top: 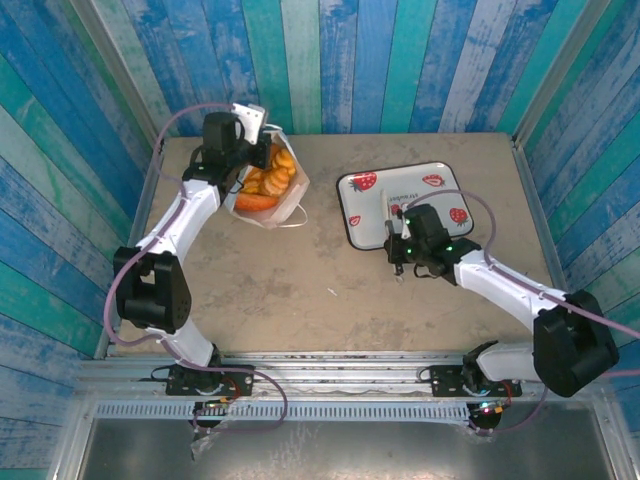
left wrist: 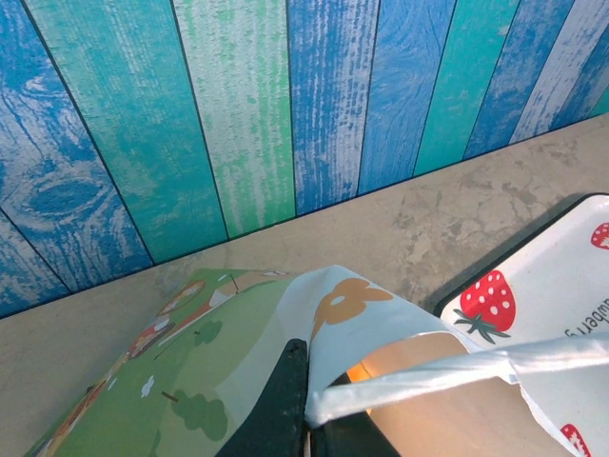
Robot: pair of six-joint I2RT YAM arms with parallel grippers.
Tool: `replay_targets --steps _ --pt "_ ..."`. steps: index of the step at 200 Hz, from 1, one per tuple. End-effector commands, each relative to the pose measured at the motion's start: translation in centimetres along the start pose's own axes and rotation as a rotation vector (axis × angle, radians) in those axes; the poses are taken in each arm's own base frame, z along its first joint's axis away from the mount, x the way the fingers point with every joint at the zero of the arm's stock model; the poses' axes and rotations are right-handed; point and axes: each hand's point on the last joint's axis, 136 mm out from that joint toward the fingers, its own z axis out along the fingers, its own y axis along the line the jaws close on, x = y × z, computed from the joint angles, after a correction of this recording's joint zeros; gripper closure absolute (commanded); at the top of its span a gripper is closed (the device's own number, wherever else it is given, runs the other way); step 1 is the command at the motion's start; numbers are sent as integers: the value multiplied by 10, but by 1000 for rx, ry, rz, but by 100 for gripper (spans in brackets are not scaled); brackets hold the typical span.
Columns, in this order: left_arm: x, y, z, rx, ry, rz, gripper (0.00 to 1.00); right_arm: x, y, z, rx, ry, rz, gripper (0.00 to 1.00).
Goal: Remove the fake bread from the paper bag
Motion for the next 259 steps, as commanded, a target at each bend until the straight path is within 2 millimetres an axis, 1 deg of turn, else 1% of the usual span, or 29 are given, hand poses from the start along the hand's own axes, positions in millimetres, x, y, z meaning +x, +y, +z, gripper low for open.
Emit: replay_targets --steps 1,27,42,56,83,117,150,196,234,259 --pt "-61 -10 -39 14 -185 26 99 -6 23 -11 -131 22 -29 94" --pt "-62 -11 -40 15 -190 24 99 -12 31 -12 -199 42 -37 94" --pt "-64 -11 -42 17 -201 21 99 -13 35 -11 -231 62 -37 95" --pt "-63 -12 -43 19 -205 19 99 -14 37 -9 -245 74 -30 94" --pt "-62 -13 -44 25 -210 16 99 -13 42 -5 -275 97 -24 86" --pt "-62 -13 -45 19 -213 18 99 -14 47 -6 -296 107 -24 75" --pt "-60 -12 -46 11 -219 12 99 -14 50 -8 -316 114 -20 69" --pt "-58 -10 -47 1 -221 8 99 -17 52 -10 -320 116 -23 64" --pt "-59 -12 -50 7 -227 8 99 -21 56 -12 -334 112 -27 64" --pt "-56 -14 -52 13 -225 4 99 -22 57 -14 -333 117 -29 69"
